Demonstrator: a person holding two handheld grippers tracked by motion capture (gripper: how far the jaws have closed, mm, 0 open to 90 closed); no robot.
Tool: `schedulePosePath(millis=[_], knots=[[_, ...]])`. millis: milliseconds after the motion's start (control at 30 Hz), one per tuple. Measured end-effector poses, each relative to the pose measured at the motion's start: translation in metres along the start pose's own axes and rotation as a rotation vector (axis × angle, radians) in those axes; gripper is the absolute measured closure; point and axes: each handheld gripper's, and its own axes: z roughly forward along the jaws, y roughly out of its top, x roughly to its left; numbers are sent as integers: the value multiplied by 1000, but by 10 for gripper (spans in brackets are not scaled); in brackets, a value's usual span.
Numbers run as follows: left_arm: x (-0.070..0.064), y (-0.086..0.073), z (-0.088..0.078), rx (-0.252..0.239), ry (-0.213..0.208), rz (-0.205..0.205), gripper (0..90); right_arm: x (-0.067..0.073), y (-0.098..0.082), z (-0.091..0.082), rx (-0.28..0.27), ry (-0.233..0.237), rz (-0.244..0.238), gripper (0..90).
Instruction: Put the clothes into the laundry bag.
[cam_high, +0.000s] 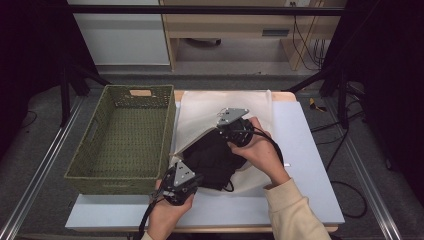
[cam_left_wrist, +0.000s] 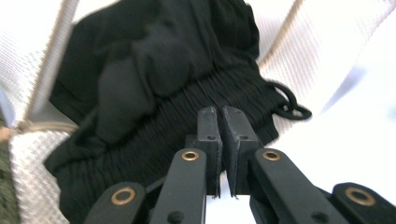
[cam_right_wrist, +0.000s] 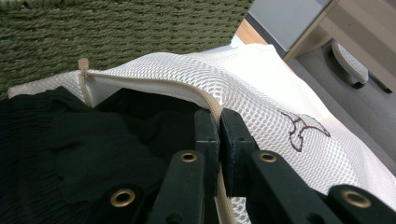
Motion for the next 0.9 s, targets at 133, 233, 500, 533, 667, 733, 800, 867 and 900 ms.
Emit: schedulePosePath(millis=[133,233,500,533,667,733,800,867,900], knots=[[-1,0,0,2,-6,1,864,0,-2,0,-4,5,7,867],[-1,0,-1,8,-5,8,868,2,-2,0,4,8,-6,867],[-4,-3,4,38,-13,21,874,5,-3,0,7,14,-23,867],[-4,-3,4,44,-9,24,874,5,-3,0,7,15,-24,867],[-2,-5,7,58,-5,27,880,5,-4,0,9,18,-20,867],[-1,-6,8,67,-7,28,882,5,-5,1,8,20,-17,867],[-1,-7,10,70,-3,27,881,6,-5,1,11,22,-24,867],[1,-8,12,78,3,24,879,7,-5,2,14,23,-26,867],[2,-9,13,85,4,19,879,7,-5,2,14,22,-26,867]])
